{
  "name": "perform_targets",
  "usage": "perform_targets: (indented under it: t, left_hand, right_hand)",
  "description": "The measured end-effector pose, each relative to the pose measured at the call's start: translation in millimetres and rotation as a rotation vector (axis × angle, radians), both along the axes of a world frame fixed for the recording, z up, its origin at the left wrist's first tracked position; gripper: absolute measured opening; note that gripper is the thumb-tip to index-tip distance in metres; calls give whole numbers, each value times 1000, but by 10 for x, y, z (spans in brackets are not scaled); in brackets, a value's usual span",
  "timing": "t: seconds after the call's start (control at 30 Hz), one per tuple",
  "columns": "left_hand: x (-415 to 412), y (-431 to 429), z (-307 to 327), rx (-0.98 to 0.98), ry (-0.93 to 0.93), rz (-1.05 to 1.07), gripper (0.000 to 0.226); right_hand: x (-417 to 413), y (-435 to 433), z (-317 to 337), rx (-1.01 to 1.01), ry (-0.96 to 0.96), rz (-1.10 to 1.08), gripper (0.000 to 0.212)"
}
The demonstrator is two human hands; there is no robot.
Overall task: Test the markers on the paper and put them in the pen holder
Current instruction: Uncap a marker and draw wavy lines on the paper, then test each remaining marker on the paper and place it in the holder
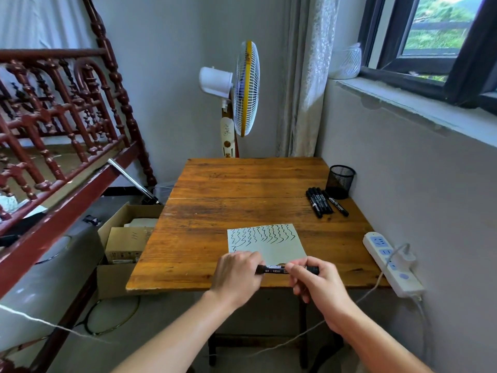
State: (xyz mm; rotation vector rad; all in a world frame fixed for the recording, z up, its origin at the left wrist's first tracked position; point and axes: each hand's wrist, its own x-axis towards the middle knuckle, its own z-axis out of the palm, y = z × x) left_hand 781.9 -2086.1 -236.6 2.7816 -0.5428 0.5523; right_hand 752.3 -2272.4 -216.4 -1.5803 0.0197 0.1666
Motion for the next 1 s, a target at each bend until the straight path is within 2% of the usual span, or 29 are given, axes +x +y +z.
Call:
perform_targets:
  t: [0.1, 0.2, 0.37, 0.53, 0.6, 0.8, 1.0]
  left_hand:
    - [186, 126, -140, -36, 50, 65, 29]
    - [360, 378, -387, -19, 195, 213, 51]
    - [558, 496, -719, -34, 305, 379, 69]
    - [643, 494, -884, 56, 309, 399, 84]
    - [641, 500, -892, 65, 282, 395, 84]
    - [644, 493, -918, 82, 257, 404, 77]
    - [628, 479, -873, 98, 277, 406, 79]
  right_hand:
    - [286, -191, -8, -31, -22, -160, 7]
    - [805, -440, 23, -120, -86, -364, 13]
    - [1848, -833, 6, -176, -136, -606, 19]
    - [2703, -1065, 49, -301, -192, -758, 21]
    - [2981, -1124, 45, -406, -197, -768, 25]
    - [3469, -1152, -82, -642, -60, -718, 27]
    - [3593, -1212, -142, -663, 36, -628, 38]
